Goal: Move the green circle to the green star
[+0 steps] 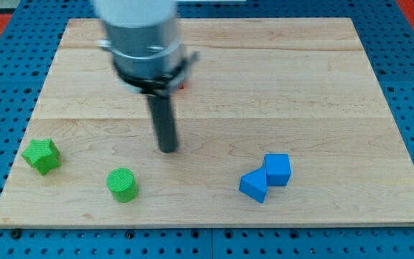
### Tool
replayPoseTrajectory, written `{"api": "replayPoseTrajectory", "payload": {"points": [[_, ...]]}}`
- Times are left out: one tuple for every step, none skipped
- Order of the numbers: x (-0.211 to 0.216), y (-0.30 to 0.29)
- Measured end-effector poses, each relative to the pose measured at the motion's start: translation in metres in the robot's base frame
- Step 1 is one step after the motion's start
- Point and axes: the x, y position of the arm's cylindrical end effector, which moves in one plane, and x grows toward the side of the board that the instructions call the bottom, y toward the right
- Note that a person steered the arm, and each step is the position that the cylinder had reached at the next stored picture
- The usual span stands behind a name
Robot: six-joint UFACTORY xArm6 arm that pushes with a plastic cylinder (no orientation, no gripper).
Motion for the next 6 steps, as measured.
{"api": "replayPoseTrajectory", "payload": {"points": [[0.053,0.000],[0.077,-0.020],[0.068,-0.090],[0.046,-0.151],[0.041,-0.160],[0.016,-0.132]]}}
